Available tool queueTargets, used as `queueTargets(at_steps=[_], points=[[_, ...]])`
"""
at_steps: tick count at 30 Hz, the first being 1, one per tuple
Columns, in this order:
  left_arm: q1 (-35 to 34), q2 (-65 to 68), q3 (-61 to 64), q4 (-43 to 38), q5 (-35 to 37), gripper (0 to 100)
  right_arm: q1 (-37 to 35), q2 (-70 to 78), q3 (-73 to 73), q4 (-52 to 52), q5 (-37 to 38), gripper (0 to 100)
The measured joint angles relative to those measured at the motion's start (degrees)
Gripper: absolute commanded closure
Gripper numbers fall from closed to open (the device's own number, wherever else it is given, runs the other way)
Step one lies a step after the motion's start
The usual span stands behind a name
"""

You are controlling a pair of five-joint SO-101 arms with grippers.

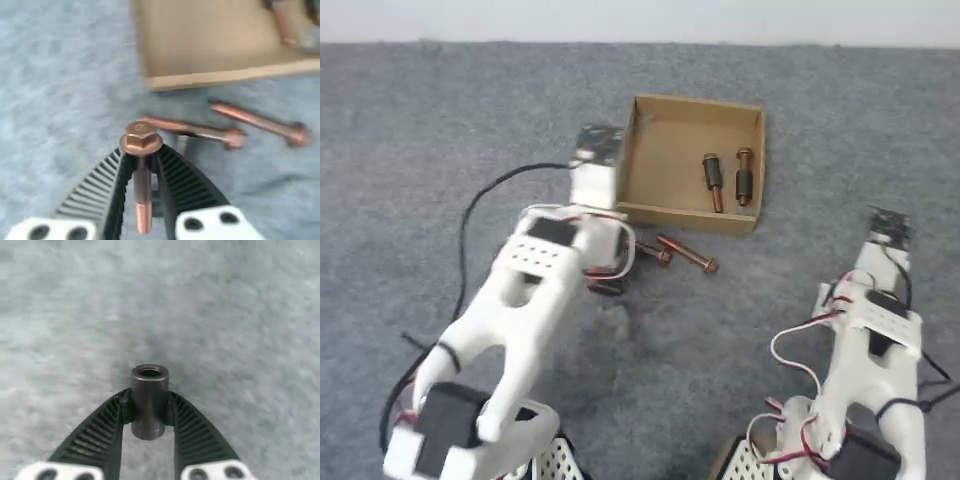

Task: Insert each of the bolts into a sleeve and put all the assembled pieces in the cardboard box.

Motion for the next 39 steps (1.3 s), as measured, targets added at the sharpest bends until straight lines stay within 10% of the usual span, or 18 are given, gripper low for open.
queueTargets(at_steps=[18,39], points=[[-29.6,-15.8,25.4,-10.0,0.0,99,-25.4,0.0,-2.8,-21.2,8.1,99.1],[-31.5,-15.8,25.6,-10.7,0.0,99,-42.3,15.4,-1.5,-75.4,8.3,99.1]])
